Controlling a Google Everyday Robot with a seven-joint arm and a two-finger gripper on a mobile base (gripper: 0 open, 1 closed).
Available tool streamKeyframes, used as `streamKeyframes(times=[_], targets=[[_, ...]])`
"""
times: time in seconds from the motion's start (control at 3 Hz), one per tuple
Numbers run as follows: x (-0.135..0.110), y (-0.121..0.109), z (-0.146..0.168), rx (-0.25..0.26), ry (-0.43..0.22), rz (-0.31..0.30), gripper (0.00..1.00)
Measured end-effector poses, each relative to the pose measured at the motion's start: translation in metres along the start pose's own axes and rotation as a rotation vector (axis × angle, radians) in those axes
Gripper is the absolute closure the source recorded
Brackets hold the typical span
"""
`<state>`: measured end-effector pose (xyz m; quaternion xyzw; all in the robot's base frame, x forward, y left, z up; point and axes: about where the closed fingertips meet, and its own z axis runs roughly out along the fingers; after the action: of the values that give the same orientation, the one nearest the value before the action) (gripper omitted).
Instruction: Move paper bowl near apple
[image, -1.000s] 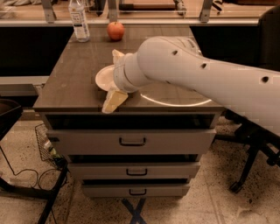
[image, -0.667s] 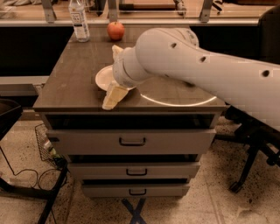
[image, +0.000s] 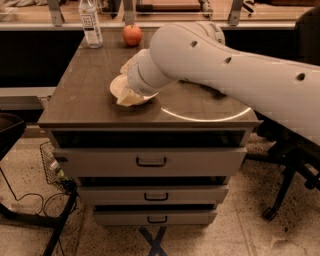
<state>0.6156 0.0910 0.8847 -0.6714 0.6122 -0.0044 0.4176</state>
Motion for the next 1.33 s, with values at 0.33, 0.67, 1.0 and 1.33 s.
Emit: streamKeyframes(times=[0.33,0.67,1.0,1.33], targets=[[-0.0015,0.0007,0.0002,-0.001,-0.001,-0.002,0.65],[-0.0031,0.0013,0.0004,-0.002,-0.002,-0.005,0.88],[-0.0045,0.0019,0.0006,-0.003,-0.003,-0.007,1.00],[-0.0045,0.0020,0.0006,-0.003,-0.003,-0.007,1.00]])
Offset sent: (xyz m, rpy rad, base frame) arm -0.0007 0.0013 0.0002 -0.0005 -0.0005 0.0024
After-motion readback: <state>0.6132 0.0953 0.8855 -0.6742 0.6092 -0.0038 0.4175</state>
